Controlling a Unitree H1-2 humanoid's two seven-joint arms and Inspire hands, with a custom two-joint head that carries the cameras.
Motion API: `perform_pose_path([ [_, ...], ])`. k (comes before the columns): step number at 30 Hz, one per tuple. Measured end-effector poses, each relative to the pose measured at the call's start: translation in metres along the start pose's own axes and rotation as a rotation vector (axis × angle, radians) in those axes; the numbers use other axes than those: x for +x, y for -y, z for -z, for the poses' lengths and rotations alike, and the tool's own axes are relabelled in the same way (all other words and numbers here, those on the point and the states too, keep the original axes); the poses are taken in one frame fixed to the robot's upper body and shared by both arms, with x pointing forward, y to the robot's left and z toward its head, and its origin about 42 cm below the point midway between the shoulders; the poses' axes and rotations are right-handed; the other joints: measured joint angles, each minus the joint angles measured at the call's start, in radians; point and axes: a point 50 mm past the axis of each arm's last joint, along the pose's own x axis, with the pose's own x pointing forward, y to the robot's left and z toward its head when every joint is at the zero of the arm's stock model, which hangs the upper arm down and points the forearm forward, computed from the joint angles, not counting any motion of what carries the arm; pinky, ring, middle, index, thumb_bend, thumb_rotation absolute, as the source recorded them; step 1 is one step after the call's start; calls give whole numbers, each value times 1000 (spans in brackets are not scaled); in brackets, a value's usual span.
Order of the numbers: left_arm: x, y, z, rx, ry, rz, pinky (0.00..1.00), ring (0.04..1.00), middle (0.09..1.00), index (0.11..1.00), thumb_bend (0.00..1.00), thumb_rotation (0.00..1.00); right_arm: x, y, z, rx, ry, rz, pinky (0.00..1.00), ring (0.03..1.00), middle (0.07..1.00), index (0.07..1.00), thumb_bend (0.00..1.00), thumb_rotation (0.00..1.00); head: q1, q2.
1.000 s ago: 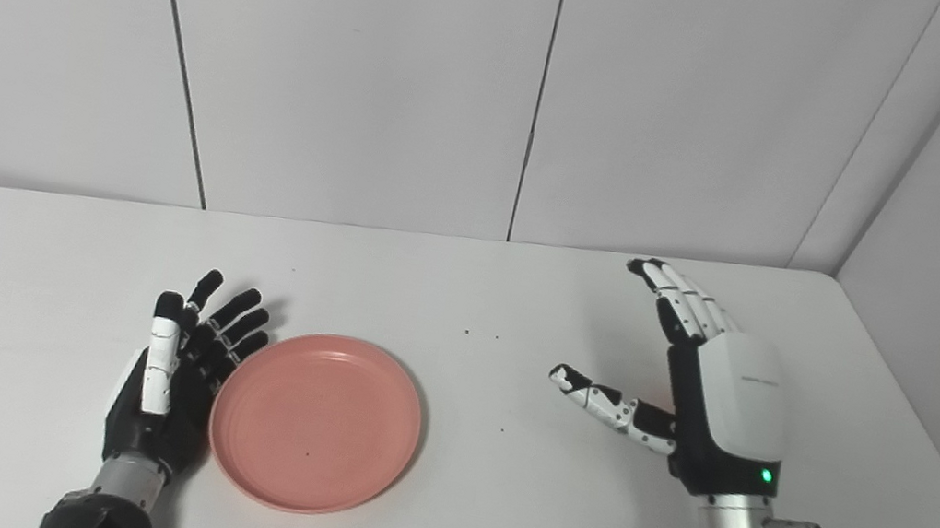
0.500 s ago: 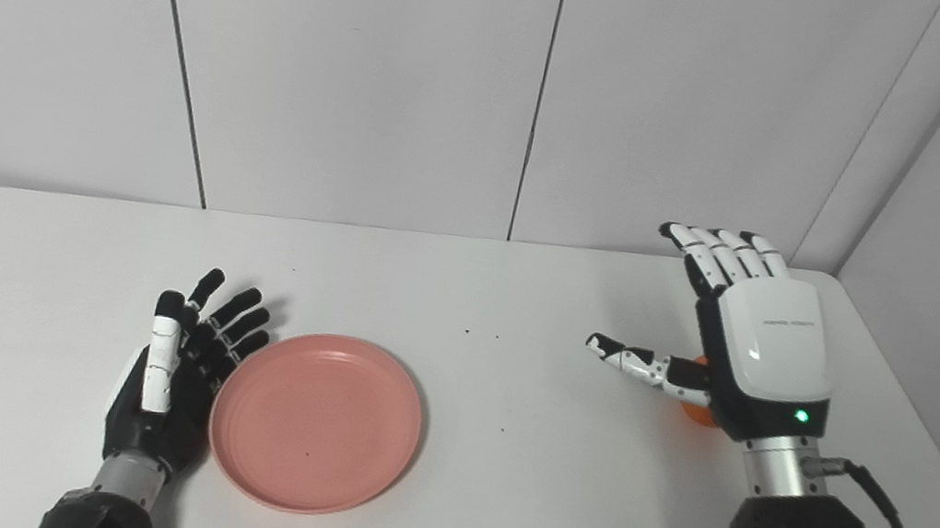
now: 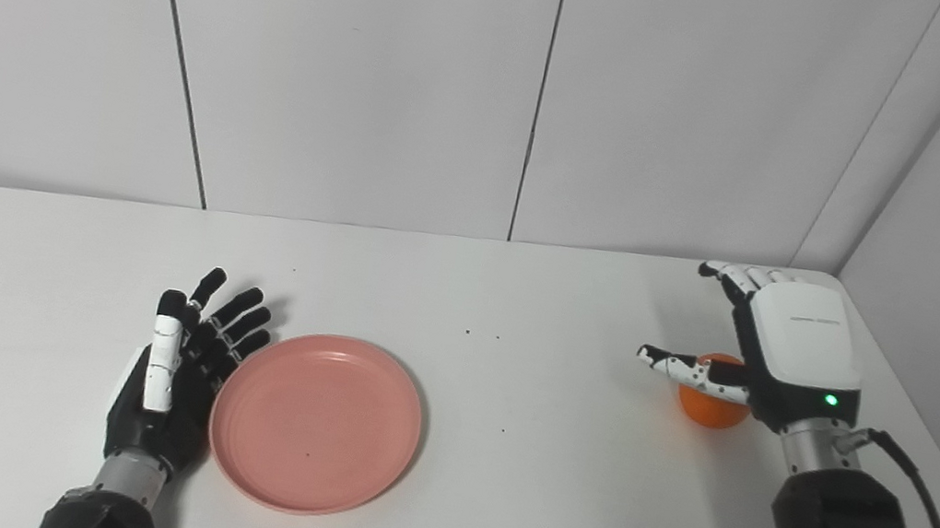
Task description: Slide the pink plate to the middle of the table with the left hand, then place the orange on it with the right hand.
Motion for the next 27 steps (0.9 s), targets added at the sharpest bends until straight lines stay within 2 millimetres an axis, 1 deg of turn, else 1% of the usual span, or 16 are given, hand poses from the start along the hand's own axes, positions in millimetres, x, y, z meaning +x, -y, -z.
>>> perform_pose_path([
  [4, 1, -1, -1, 3, 0, 1, 845, 834, 822, 936, 896, 818, 5, -13, 5, 13, -38, -48, 745, 727, 722, 715, 878, 766, 0, 0],
  [7, 1, 0, -1, 4, 0, 3, 847, 833, 824, 937, 891, 823, 10, -18, 5, 18, -46, -64, 737, 722, 722, 719, 883, 770, 5, 3],
  [9, 1, 0, -1, 5, 0, 4, 854, 834, 825, 939, 889, 819, 14, -20, 4, 20, -45, -69, 714, 713, 718, 718, 885, 770, 5, 2],
  [11, 1, 0, 0, 5, -1, 7, 852, 833, 823, 937, 889, 817, 16, -23, 4, 18, -49, -81, 721, 720, 726, 726, 886, 788, 6, 2],
  [19, 1, 0, 0, 5, -1, 9, 858, 835, 819, 940, 891, 818, 18, -27, 5, 33, -78, -104, 721, 727, 732, 725, 884, 774, 8, 2],
  [27, 1, 1, 0, 6, -1, 11, 841, 827, 815, 938, 892, 823, 20, -32, 4, 23, -79, -134, 724, 730, 736, 726, 891, 799, 9, 2],
])
